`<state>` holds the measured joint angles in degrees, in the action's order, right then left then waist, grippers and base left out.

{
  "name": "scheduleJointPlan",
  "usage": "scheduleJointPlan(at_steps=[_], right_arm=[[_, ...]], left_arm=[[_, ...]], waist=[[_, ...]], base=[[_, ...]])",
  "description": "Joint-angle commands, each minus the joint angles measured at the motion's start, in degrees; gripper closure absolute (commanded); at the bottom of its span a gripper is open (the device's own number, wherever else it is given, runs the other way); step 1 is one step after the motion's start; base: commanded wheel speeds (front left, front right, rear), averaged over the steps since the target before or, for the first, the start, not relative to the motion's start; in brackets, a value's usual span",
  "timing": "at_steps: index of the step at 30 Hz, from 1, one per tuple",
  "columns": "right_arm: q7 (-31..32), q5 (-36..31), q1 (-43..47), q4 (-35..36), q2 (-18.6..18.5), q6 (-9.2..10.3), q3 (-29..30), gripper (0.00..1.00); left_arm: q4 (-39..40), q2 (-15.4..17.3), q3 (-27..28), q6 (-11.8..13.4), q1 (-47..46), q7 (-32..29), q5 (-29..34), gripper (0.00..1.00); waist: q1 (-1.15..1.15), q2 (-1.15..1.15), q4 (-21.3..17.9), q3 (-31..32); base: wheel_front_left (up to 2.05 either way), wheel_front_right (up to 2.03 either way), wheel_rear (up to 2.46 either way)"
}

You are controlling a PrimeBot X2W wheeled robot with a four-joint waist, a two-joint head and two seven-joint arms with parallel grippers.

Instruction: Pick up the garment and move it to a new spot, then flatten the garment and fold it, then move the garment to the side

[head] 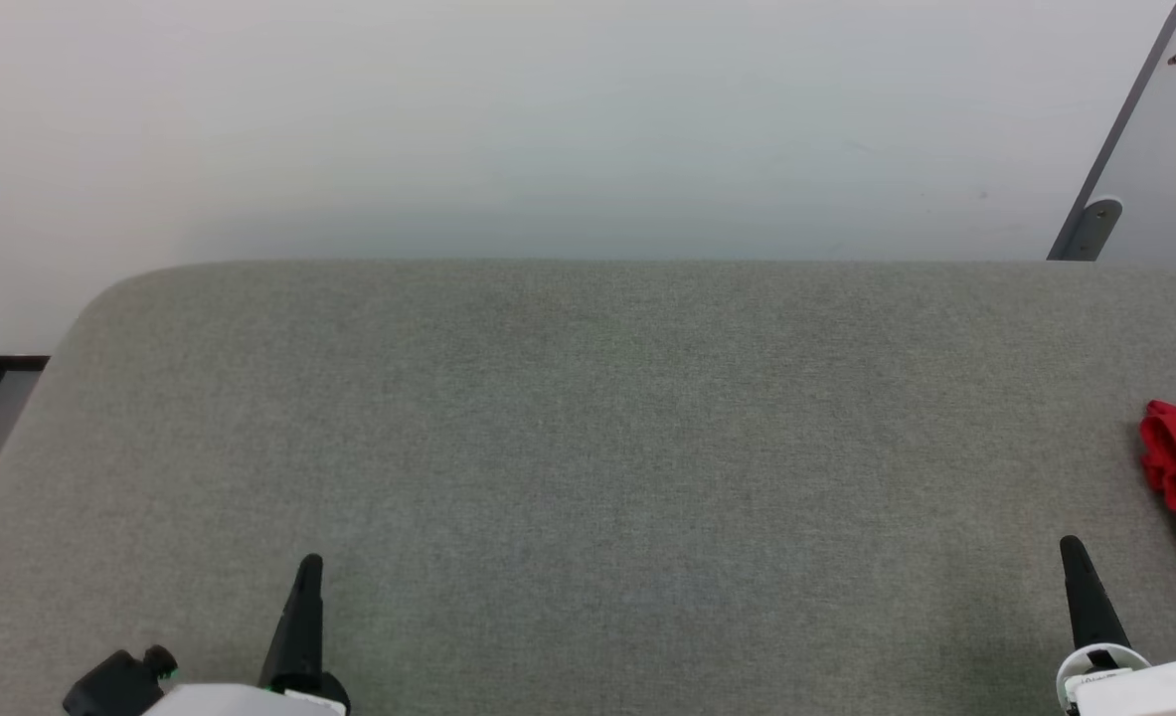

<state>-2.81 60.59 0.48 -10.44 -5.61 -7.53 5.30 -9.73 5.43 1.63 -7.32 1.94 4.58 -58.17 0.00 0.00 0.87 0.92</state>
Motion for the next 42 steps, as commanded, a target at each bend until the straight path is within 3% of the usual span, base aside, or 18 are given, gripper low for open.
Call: scheduleJointPlan(at_steps=[1, 42], right_arm=[[0.49, 1.65, -1.54, 0.36, -0.06, 0.03, 0.36, 1.0], [6.22, 20.72, -5.03, -2.16, 1.76, 0.06, 0.98, 1.0]], left_arm=[[0.39, 0.14, 0.25, -0.16, -1.49, -0.3, -1.94, 1.0], [-2.57, -0.74, 2.07, -0.24, -5.88, -6.24, -23.39, 1.0]], waist=[[0.0, 0.0, -0.02, -0.02], [0.0, 0.0, -0.49, -0.62]], base=[[0.0, 0.0, 0.0], [0.0, 0.0, 0.0]])
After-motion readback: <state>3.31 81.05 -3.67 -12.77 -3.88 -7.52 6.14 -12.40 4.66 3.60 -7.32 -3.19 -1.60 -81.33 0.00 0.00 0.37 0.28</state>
